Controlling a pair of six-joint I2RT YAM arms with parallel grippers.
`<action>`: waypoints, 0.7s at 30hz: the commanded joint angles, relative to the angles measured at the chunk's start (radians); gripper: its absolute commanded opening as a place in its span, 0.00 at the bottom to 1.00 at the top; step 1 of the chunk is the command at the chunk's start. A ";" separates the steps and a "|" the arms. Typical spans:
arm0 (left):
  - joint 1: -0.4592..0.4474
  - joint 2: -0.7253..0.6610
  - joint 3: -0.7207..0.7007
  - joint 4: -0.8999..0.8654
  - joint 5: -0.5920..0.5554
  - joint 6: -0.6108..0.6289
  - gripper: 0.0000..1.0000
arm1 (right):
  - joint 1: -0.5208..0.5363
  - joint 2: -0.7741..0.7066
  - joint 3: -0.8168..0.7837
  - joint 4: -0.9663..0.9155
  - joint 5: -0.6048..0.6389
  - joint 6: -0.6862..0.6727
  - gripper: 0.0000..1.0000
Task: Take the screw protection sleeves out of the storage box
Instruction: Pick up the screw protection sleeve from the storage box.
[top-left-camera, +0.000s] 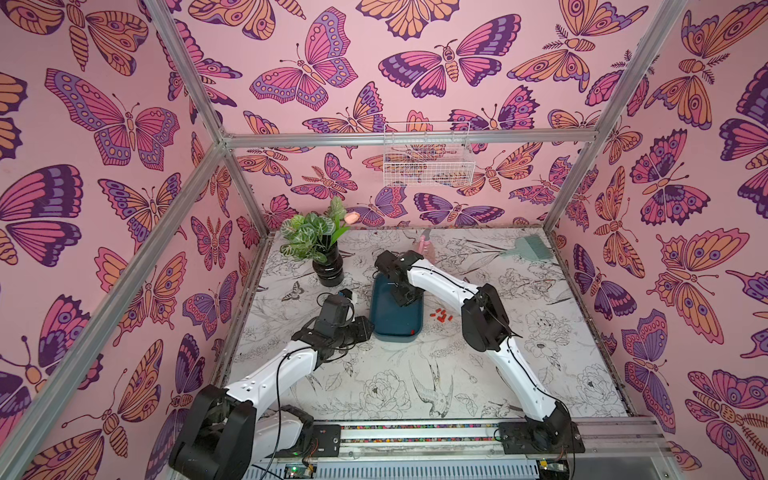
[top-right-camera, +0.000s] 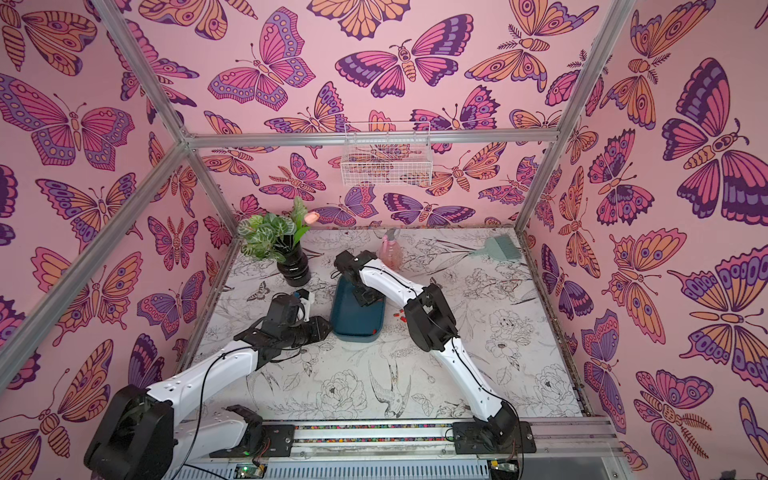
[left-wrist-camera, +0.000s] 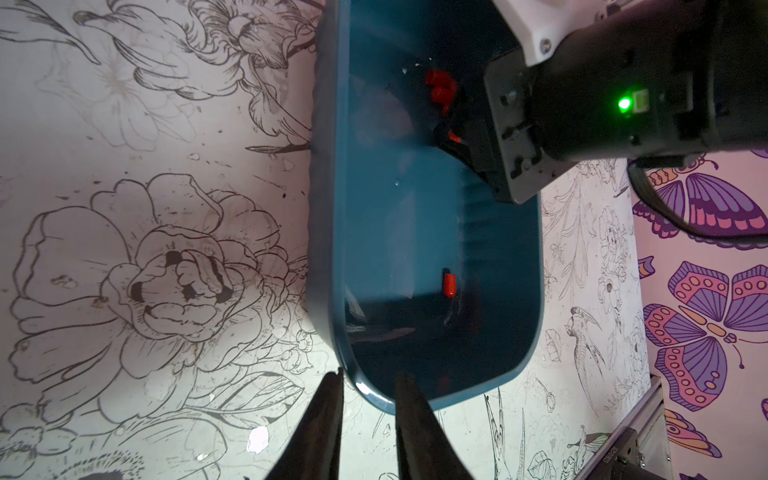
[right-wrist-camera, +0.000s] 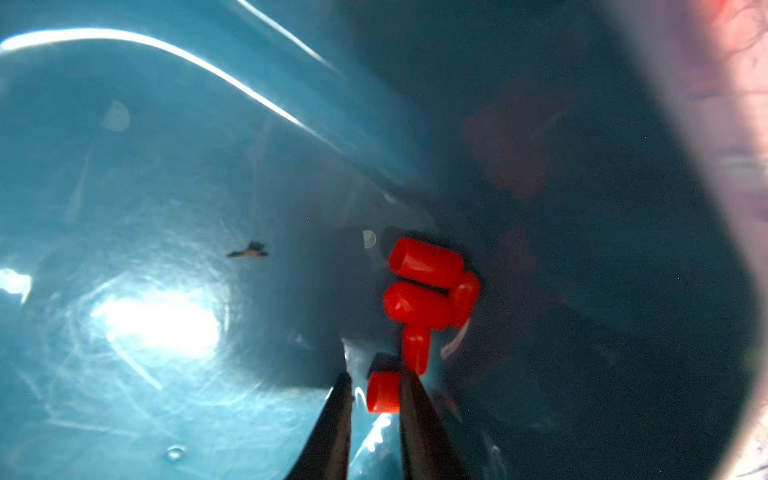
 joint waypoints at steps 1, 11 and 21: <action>0.007 0.000 -0.010 0.017 0.008 0.017 0.27 | -0.003 0.036 0.017 -0.051 0.049 -0.020 0.24; 0.007 -0.002 -0.012 0.018 0.004 0.019 0.27 | -0.003 0.051 0.029 -0.059 0.078 -0.028 0.15; 0.007 0.001 -0.009 0.018 0.004 0.020 0.26 | -0.003 0.023 0.035 -0.057 0.045 -0.031 0.08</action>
